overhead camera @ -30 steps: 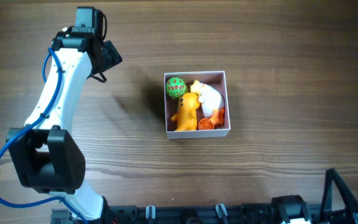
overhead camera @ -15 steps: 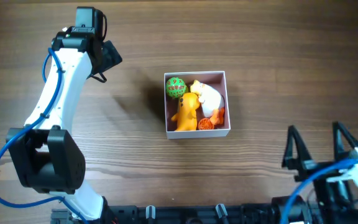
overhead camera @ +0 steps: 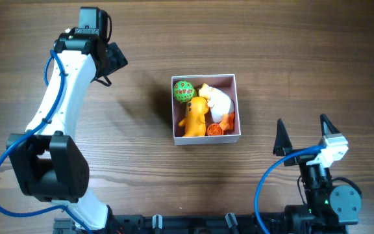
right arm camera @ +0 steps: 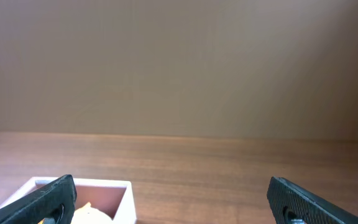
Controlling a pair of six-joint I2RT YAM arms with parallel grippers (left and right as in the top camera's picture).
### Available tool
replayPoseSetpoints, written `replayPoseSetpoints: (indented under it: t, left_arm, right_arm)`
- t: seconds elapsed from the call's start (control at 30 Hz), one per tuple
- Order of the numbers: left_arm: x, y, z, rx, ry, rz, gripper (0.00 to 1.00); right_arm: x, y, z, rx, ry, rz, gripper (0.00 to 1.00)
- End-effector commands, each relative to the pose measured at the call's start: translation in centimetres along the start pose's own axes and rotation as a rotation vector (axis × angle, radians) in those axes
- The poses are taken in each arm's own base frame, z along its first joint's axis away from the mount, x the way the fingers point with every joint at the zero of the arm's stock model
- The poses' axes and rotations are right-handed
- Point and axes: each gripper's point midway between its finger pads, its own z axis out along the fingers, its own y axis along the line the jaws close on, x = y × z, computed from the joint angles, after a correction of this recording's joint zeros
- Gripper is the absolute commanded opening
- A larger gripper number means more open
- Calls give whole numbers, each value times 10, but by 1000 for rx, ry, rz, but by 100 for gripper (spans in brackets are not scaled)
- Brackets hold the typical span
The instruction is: Pack container
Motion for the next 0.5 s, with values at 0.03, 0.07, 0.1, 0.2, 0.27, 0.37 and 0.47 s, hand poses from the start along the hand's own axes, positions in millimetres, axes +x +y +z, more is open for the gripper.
replayPoseSetpoints:
  t: [0.03, 0.07, 0.1, 0.2, 0.27, 0.37, 0.47]
  left_arm:
    - [-6, 1, -11, 17, -25, -10, 100]
    - [-6, 1, -11, 17, -25, -10, 100]
    - [-6, 1, -11, 17, -25, -10, 100]
    - [-6, 1, -11, 17, -25, -10, 100]
    - [-6, 1, -11, 17, -25, -10, 100]
    - [-6, 1, -11, 17, -25, -10, 100]
    - [-6, 1, -11, 17, -25, -10, 100]
  right_arm:
    - [15, 1, 5, -12, -22, -62, 100]
    - [19, 1, 6, -12, -21, -53, 100]
    - [23, 1, 8, -13, -19, -47, 100]
    - [32, 0, 9, -12, -2, -21, 100]
    - [34, -2, 10, -2, 2, -22, 100]
    - [38, -2, 10, 0, 5, -20, 100]
    - [45, -2, 12, -1, 8, -16, 100]
